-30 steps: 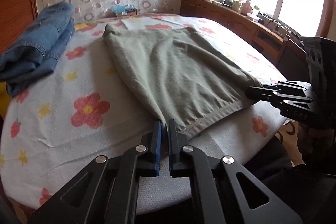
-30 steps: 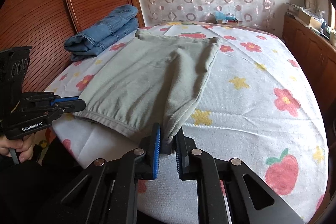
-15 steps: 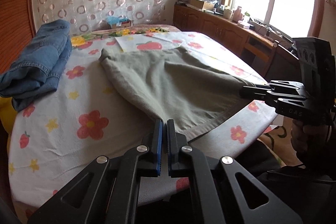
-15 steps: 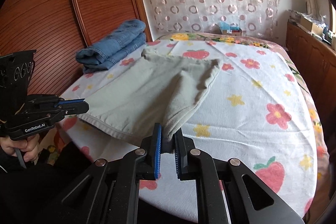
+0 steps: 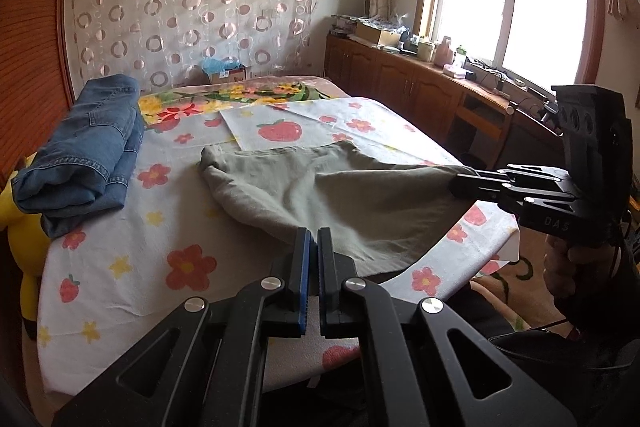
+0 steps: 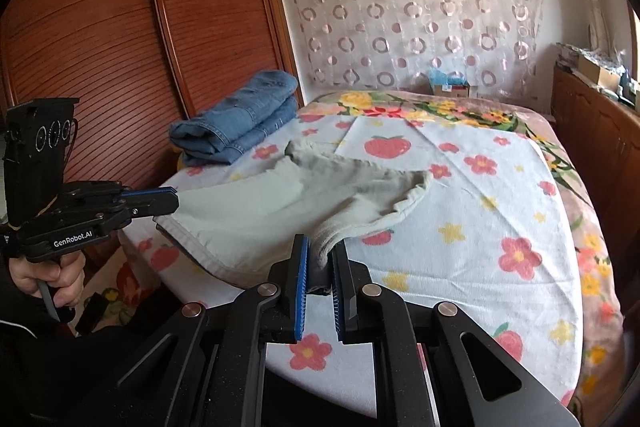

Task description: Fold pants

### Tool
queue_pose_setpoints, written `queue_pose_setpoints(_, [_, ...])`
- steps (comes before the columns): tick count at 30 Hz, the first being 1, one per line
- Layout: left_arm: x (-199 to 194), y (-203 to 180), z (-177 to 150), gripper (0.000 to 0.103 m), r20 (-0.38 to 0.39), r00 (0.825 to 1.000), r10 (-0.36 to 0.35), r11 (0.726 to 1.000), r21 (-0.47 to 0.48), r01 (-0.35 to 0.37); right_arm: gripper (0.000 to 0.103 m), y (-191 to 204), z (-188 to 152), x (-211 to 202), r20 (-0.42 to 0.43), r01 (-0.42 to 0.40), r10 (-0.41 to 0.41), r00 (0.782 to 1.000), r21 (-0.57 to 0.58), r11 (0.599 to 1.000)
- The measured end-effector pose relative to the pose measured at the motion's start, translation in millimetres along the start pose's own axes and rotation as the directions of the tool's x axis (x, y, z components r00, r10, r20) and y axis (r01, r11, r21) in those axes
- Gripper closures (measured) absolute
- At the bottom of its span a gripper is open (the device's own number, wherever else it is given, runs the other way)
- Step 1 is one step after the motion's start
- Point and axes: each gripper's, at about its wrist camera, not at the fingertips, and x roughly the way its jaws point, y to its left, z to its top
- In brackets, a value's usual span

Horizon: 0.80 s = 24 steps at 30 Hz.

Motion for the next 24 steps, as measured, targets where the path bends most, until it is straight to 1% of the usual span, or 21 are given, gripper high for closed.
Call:
queue_pose_setpoints(4, [-3, 0, 2, 0.099, 0.015, 1.0, -0.003, 1.0, 0.004, 0.003, 0.092, 1, 1, 1, 0.01, -0.002, 0.002, 1.0, -0.005, 1.0])
queue_pose_setpoints(9, [11, 7, 7, 0.099, 0.002, 1.0, 0.006, 1.0, -0.008, -0.006, 0.092, -5, 7, 9, 0.018, -0.004, 0.004, 1.0, 0.007, 1.0])
queue_pose_setpoints(12, [24, 14, 17, 0.099, 0.001, 1.0, 0.023, 1.0, -0.007, -0.023, 0.093, -13, 19, 28, 0.015, -0.002, 0.001, 1.0, 0.02, 1.0])
queue_pose_setpoints(13, [28, 16, 21, 0.102, 0.003, 1.0, 0.031, 0.999, -0.008, -0.031, 0.093, -14, 22, 33, 0.016, 0.0, 0.0, 1.0, 0.024, 1.0])
queue_pose_setpoints(17, [42, 30, 44, 0.102, 0.017, 0.998, 0.052, 0.998, -0.018, -0.052, 0.093, -28, 37, 60, 0.003, 0.007, -0.007, 1.0, 0.057, 0.998])
queue_pose_setpoints(20, [54, 39, 58, 0.102, 0.014, 0.998, 0.063, 0.998, -0.025, -0.063, 0.093, -37, 49, 81, -0.002, 0.01, -0.01, 1.0, 0.084, 0.996])
queue_pose_setpoints(24, [62, 46, 65, 0.102, 0.008, 0.997, 0.079, 0.996, -0.035, -0.079, 0.093, -51, 67, 113, -0.023, 0.027, -0.024, 0.999, 0.12, 0.992])
